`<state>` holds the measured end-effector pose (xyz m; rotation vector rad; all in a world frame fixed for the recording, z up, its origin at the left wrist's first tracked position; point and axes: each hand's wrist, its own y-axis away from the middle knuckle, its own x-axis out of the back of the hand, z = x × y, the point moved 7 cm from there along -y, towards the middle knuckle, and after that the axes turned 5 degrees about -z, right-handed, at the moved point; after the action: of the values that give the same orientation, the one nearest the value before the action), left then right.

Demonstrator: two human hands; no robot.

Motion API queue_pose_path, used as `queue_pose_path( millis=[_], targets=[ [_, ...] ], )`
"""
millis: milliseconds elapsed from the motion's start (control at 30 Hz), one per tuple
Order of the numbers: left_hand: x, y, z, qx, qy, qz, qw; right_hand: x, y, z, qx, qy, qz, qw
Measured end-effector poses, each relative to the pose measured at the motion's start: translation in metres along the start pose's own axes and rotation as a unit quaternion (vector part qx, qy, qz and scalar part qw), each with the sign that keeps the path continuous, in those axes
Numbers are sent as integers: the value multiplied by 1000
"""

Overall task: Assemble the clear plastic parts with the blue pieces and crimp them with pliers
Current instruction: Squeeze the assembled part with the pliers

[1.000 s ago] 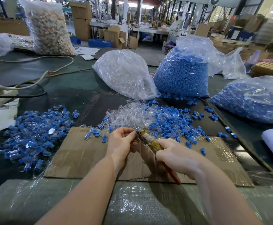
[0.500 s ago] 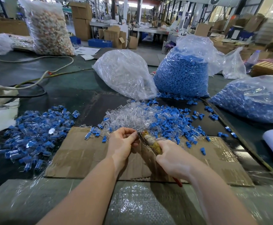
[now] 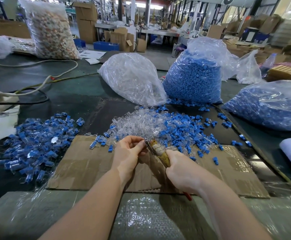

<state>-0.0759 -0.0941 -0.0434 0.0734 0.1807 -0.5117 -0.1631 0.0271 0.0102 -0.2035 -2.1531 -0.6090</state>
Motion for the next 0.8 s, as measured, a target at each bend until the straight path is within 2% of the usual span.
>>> queue_pose_path(
  millis=[267,367,433,567,800],
  targets=[
    [1,3,5,3,19,25,1000,6,0,5,36,-114,72,990],
    [21,6,24,-56,-88,82,991,14,-1,14,25,-84,122,989],
    [41,9,42,-99,-214,135,962,20,0,21,7,-46,156,987],
    [81,16,58,-101,-416,215,878,23,1,33,-22,-29,180,983],
    [93,21,55,-77,-519,239,817,24,-2,42,-43,-20,189,981]
  ],
)
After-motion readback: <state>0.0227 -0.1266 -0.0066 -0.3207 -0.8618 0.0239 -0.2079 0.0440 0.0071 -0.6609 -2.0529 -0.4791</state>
